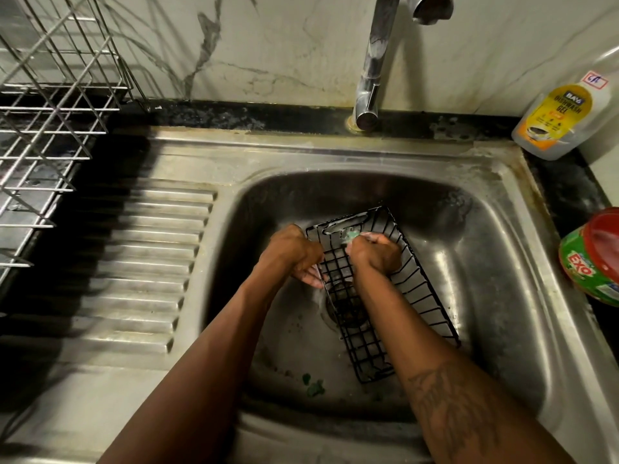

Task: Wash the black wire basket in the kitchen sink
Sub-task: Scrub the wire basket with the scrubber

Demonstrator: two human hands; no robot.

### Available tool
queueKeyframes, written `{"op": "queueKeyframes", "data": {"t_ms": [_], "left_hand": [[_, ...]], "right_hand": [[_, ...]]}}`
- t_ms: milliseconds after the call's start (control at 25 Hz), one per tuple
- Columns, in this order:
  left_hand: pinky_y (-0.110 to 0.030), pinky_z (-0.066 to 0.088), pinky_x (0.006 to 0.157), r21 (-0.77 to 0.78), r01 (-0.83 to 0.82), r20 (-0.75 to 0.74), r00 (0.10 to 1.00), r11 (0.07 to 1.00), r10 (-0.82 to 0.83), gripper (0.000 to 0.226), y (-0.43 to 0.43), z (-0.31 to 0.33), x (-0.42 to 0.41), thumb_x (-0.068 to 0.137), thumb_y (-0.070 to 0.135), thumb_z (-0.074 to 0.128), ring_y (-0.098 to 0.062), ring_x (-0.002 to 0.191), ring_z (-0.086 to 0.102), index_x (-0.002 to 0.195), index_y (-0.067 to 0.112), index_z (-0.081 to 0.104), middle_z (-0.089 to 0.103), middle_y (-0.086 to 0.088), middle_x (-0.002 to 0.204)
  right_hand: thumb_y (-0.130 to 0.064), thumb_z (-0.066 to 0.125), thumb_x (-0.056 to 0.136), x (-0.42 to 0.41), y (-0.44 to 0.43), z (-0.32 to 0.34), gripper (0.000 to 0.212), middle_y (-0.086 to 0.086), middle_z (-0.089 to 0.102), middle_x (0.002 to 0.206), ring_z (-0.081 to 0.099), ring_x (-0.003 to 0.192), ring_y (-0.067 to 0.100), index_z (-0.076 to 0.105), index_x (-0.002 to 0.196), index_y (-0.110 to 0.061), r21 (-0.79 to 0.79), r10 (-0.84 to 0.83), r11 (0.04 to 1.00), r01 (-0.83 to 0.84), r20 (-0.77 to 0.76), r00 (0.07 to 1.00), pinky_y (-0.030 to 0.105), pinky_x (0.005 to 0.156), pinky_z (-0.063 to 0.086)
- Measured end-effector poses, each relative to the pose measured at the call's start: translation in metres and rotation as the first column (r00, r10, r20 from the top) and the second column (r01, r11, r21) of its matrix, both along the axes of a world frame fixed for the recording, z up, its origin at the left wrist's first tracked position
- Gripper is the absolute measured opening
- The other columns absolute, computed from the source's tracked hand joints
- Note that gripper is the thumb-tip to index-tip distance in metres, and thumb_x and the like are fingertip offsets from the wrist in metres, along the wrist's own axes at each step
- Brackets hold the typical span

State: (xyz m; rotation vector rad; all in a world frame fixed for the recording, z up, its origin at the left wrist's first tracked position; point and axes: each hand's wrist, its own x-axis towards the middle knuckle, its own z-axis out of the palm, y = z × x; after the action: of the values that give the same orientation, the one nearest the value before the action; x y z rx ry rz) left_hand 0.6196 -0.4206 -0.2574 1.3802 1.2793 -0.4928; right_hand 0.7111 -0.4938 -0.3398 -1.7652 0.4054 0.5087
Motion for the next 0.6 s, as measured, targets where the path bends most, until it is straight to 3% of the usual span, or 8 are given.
{"op": "queueKeyframes", "data": {"t_ms": [120, 240, 320, 480, 600], "left_hand": [[-0.036, 0.063, 0.056, 0.014, -0.005, 0.027, 1.000, 1.000, 0.005, 0.015, 0.001, 0.001, 0.000, 0.099, 0.005, 0.058, -0.030, 0.060, 0.074, 0.108, -0.006, 0.054, 0.074, -0.027, 0.083], [-0.031, 0.061, 0.049, 0.049, -0.009, 0.020, 1.000, 0.999, 0.008, 0.018, 0.005, 0.001, -0.002, 0.099, 0.006, 0.059, -0.026, 0.052, 0.072, 0.110, -0.007, 0.054, 0.073, -0.027, 0.081], [-0.030, 0.061, 0.051, 0.066, -0.006, 0.012, 1.000, 0.998, 0.005, 0.017, 0.004, 0.004, -0.002, 0.098, 0.006, 0.059, -0.025, 0.052, 0.072, 0.109, -0.006, 0.056, 0.075, -0.025, 0.081], [-0.034, 0.063, 0.064, 0.058, -0.003, 0.002, 1.000, 0.998, 0.003, 0.016, 0.001, 0.003, -0.001, 0.098, 0.008, 0.060, -0.026, 0.070, 0.076, 0.094, -0.006, 0.066, 0.074, -0.023, 0.075], [-0.027, 0.058, 0.058, 0.151, 0.044, -0.053, 0.998, 0.988, -0.036, 0.022, 0.008, -0.005, -0.010, 0.091, 0.023, 0.070, -0.022, 0.057, 0.071, 0.084, 0.002, 0.071, 0.073, -0.013, 0.066]], "right_hand": [[0.008, 0.070, 0.084, 0.007, 0.000, 0.006, 0.016, 0.014, 0.072, 0.082, 0.072, 0.067, 0.019, 0.068, 0.088, -0.007, 0.208, -0.127, 0.966, 0.154, -0.141, 0.982, 0.025, 0.058, 0.061], [0.006, 0.070, 0.086, 0.002, 0.007, 0.017, 0.009, 0.012, 0.073, 0.075, 0.071, 0.063, 0.017, 0.071, 0.091, -0.001, 0.325, -0.058, 0.941, 0.094, -0.120, 0.991, 0.025, 0.062, 0.062], [0.008, 0.071, 0.085, -0.005, 0.007, 0.017, 0.014, 0.015, 0.073, 0.080, 0.071, 0.065, 0.019, 0.071, 0.097, 0.001, 0.300, -0.015, 0.953, 0.039, -0.083, 0.996, 0.022, 0.058, 0.060], [0.011, 0.068, 0.085, -0.006, -0.002, 0.005, 0.017, 0.023, 0.073, 0.090, 0.071, 0.069, 0.025, 0.068, 0.096, -0.001, 0.189, -0.084, 0.977, 0.100, -0.091, 0.992, 0.019, 0.050, 0.056], [0.005, 0.069, 0.088, -0.004, 0.000, 0.001, 0.019, 0.013, 0.074, 0.084, 0.071, 0.069, 0.020, 0.071, 0.101, -0.009, 0.135, 0.071, 0.989, -0.067, -0.030, 0.997, 0.019, 0.054, 0.057]]}}
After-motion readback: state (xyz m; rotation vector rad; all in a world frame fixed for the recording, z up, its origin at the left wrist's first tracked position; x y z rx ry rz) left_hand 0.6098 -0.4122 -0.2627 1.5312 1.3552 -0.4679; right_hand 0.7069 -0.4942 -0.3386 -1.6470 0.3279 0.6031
